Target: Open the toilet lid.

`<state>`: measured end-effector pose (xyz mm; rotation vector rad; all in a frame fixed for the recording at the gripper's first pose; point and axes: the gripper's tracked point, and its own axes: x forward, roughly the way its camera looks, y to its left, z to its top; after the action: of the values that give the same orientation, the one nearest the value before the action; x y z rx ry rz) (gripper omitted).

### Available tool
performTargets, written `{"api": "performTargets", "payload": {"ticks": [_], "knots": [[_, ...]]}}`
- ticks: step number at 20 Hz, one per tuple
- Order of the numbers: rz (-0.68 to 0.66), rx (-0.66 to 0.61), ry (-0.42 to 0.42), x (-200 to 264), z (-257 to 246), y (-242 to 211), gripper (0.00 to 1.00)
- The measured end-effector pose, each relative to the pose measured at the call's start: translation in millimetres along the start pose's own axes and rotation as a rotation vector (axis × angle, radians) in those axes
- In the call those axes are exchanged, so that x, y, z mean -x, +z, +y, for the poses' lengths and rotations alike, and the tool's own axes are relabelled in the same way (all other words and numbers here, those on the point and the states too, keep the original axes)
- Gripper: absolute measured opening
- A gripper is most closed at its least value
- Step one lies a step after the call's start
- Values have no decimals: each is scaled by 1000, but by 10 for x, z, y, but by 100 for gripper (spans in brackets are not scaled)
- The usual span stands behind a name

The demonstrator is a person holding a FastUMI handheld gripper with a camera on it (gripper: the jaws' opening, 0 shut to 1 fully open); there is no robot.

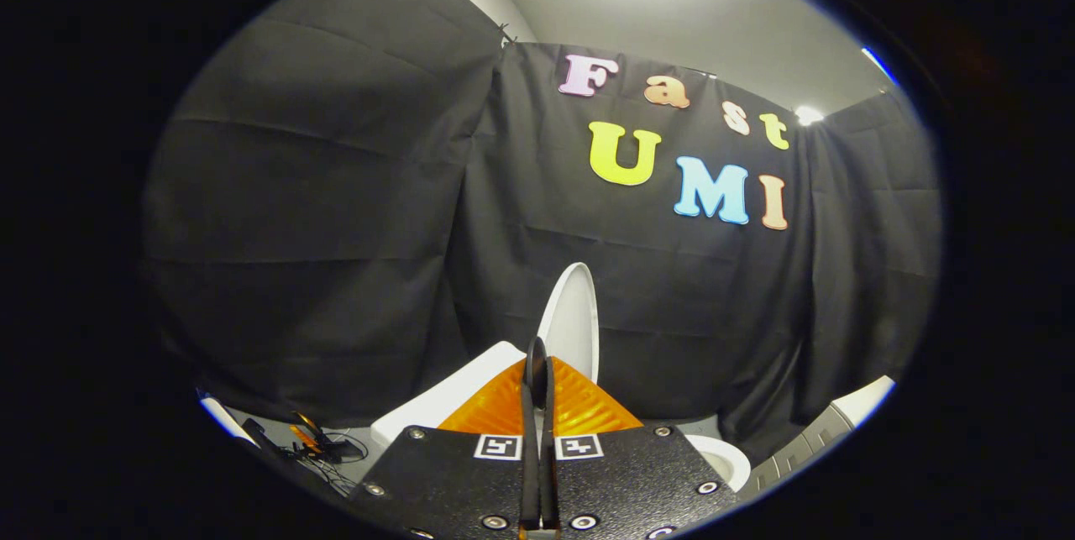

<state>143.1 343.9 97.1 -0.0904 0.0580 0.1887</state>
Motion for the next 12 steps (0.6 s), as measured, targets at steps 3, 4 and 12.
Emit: {"api": "performTargets", "payload": {"ticks": [3, 4, 12], "knots": [[-14, -22, 54, -76, 175, 3, 0], [-16, -18, 81, -105, 245, 13, 0], [8, 52, 209, -86, 326, 63, 15]]}}
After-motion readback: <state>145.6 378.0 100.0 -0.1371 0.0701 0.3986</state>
